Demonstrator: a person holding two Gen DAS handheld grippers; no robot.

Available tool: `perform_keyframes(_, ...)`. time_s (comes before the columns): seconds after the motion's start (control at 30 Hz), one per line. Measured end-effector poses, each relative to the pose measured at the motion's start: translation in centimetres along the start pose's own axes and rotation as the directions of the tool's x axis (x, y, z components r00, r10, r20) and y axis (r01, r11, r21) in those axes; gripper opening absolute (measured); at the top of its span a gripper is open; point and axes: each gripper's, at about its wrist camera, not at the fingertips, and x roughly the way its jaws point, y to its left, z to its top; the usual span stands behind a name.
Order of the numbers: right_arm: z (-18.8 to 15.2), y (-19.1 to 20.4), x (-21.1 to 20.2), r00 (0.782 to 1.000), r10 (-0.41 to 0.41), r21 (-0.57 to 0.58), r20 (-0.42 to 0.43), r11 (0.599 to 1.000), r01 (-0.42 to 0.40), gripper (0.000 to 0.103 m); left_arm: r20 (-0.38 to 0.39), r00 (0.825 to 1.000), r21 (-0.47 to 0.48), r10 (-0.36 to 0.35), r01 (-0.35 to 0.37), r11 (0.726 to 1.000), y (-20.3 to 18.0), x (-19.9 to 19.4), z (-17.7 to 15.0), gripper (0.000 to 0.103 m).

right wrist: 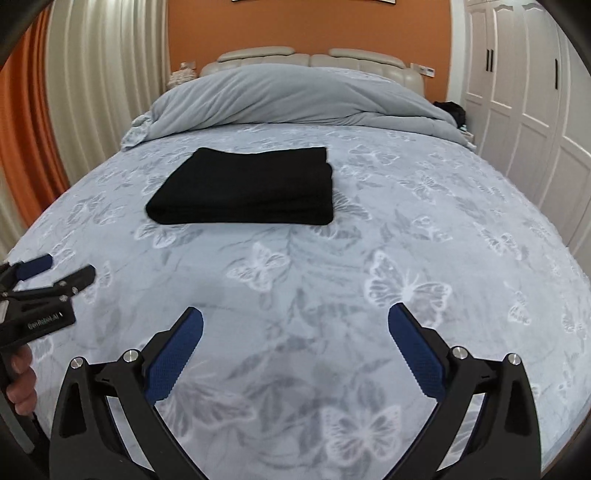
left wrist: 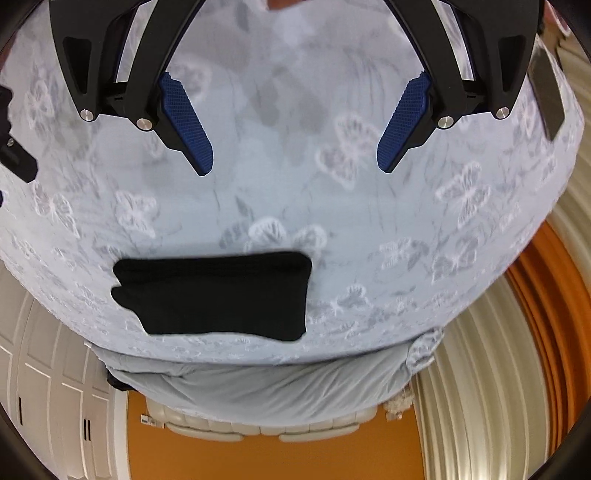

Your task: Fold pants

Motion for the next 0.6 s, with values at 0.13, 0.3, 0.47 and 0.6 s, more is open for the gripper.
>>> perform_keyframes(0.13,-0.4,-0.8,0.8,0.998,0.037,0.066,-0.05,0.997,-0.034,0.098,0.006,1.0,0.009,-0.012,0.012,1.0,-0.7,-0.6,-0.7,0.088)
perform_keyframes(0.3,-0.4,-2.9,1.7,0.994,0.085,0.217,-0.075,0.974,-0.067,0.098,-0.001,0.999,0.021,-0.046,0.046,0.999,-1.8,-0.7,-0.7,0.088)
perform_keyframes(0.47,-0.4,-3.8,2.0,0.992,0.091,0.291,-0.085,0.955,-0.063,0.098,-0.001,0.998,0.033,-0.058,0.058,0.998,-2.4,-0.7,-0.8,0.088)
perform_keyframes(0.6,-0.2,-3.0,1.8,0.996,0.049,0.256,-0.077,0.966,-0.028,0.098,0.0,0.998,0.036,-0.058,0.058,0.998,-2.5,-0.7,-0.8,0.088)
